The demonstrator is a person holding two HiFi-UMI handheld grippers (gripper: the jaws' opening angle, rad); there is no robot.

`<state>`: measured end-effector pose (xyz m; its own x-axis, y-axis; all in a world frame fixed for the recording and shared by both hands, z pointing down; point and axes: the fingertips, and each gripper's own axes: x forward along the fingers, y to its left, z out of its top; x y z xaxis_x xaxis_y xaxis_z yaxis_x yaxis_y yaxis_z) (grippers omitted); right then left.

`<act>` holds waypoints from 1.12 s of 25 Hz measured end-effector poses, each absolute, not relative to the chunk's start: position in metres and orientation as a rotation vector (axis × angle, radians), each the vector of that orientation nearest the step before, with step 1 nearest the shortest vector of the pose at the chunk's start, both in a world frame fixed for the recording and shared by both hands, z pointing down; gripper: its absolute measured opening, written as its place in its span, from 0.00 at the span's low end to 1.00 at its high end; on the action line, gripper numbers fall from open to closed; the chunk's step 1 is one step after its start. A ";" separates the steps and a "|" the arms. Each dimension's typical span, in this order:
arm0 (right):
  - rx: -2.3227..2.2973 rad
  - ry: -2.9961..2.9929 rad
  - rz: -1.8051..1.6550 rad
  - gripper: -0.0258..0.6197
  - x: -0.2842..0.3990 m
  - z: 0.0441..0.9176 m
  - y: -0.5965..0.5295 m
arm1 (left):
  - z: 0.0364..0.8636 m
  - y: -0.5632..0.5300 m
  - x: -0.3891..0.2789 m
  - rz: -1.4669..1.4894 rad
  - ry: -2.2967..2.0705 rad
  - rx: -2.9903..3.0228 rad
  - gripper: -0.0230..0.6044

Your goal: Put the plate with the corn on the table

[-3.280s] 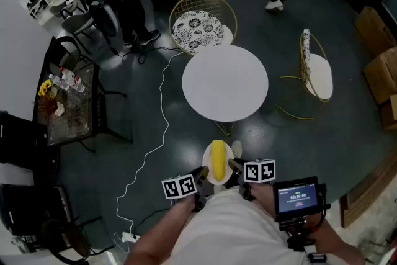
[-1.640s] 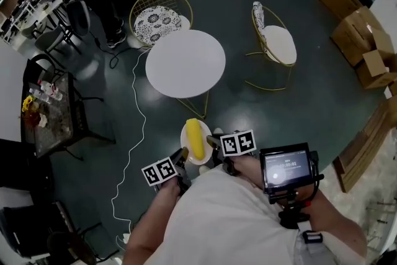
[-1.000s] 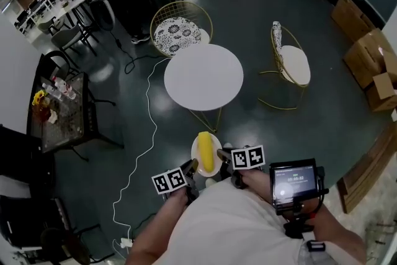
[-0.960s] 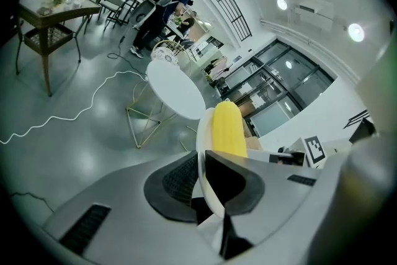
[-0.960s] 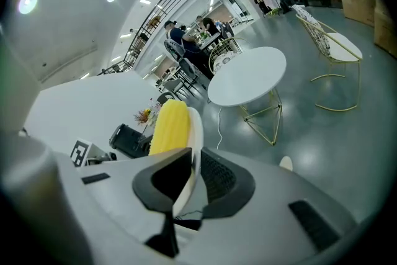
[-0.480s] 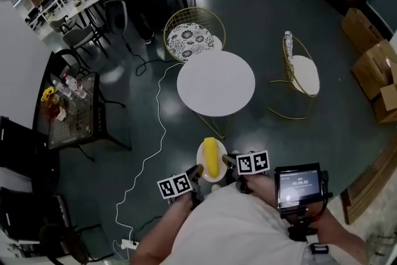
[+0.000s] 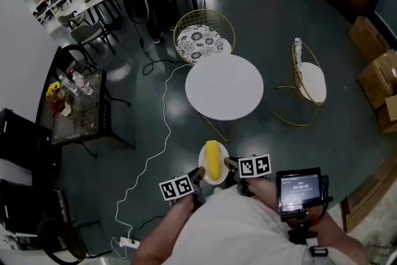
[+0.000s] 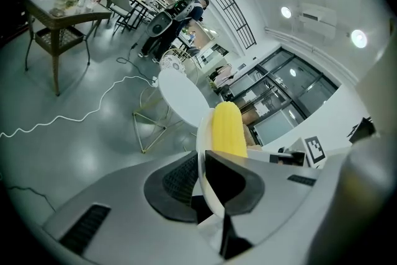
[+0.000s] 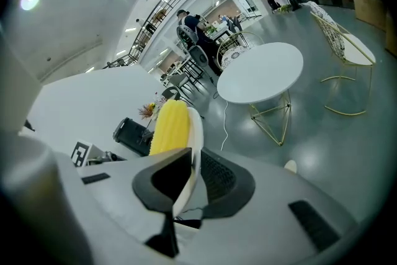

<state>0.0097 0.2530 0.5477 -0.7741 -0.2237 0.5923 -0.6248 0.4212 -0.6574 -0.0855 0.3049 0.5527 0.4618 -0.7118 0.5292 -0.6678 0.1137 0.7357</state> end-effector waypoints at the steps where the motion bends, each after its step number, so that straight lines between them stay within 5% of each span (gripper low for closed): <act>1: 0.720 -2.262 1.308 0.12 0.010 0.549 0.253 | 0.553 0.305 -0.085 -0.050 -1.235 1.581 0.10; 28: 0.724 -2.249 1.348 0.12 0.009 0.555 0.184 | 0.560 0.236 -0.085 -0.023 -1.220 1.558 0.10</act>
